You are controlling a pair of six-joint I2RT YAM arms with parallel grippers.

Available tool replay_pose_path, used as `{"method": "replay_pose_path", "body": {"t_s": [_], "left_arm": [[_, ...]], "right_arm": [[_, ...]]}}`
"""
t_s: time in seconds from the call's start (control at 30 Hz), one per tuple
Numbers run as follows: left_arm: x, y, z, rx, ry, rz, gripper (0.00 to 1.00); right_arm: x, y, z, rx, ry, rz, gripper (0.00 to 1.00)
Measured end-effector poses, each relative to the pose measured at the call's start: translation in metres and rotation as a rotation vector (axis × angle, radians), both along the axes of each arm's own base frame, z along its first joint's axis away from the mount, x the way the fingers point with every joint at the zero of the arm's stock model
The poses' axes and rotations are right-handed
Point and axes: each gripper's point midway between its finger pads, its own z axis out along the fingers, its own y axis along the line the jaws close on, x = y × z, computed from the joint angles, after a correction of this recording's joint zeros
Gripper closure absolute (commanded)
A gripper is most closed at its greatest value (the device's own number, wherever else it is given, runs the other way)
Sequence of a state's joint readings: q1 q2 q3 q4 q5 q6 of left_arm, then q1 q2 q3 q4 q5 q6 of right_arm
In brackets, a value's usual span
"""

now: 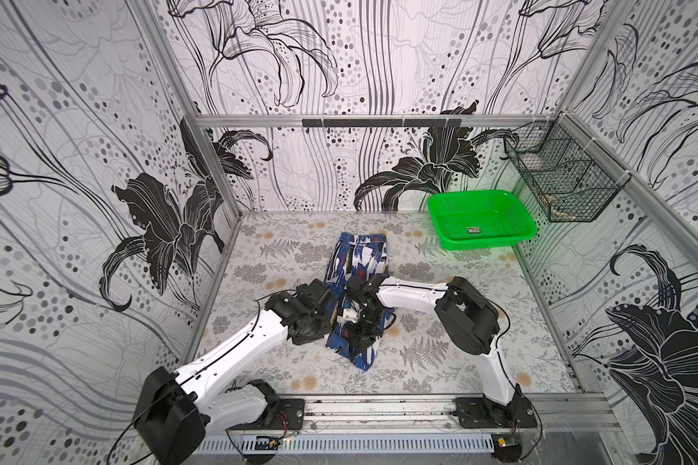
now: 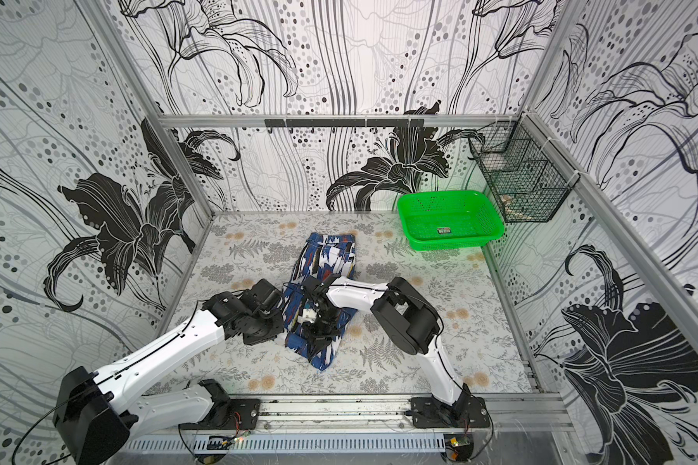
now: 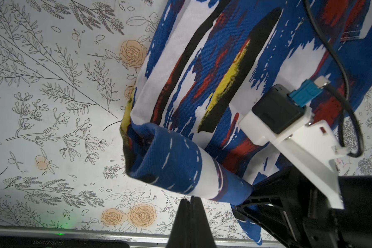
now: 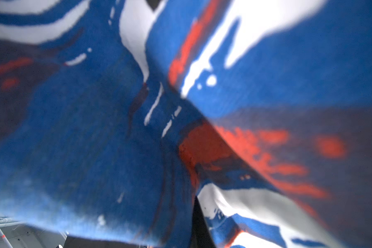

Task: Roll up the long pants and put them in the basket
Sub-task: Roll the long pant at the center of the board.

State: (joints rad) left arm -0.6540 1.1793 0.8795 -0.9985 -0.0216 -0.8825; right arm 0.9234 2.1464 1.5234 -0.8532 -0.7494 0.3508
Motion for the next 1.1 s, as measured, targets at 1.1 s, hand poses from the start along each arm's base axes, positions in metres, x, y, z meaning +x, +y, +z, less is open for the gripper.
{"method": "replay_pose_path", "body": {"t_s": [1.1], "left_arm": [[-0.019,0.003,-0.033,0.077,0.103,-0.010,1.00]], "right_arm": [[0.001,0.001,-0.003,-0.009,0.025,-0.004,1.00]]}}
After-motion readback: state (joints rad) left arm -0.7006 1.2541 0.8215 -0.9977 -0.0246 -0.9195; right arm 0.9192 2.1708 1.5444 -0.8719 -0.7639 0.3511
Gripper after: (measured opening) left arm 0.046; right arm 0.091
